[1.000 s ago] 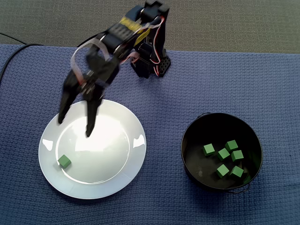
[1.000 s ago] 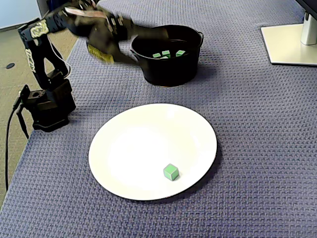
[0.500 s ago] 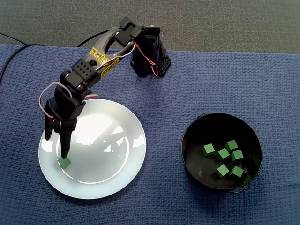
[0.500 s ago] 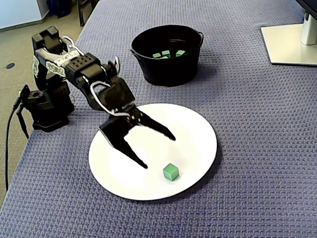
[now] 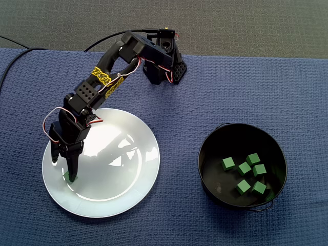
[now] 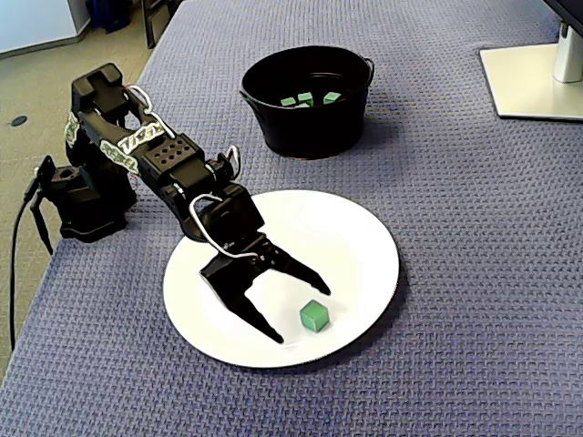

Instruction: Pick up the items on the white plate and put them in the black container.

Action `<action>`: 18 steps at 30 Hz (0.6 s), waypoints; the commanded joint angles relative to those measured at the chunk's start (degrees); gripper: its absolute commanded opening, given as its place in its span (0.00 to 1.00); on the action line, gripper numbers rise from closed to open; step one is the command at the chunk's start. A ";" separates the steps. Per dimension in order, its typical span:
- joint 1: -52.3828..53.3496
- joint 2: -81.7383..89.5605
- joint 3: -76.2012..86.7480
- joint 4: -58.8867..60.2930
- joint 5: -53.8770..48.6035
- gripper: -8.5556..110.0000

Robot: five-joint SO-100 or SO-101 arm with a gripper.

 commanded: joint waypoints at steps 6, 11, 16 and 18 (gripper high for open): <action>-2.81 0.62 -2.20 -1.32 -0.88 0.33; -3.87 0.97 -0.62 -1.67 -0.53 0.32; -4.39 0.97 1.85 -3.69 -0.70 0.30; -4.48 0.70 2.55 -4.48 -0.97 0.29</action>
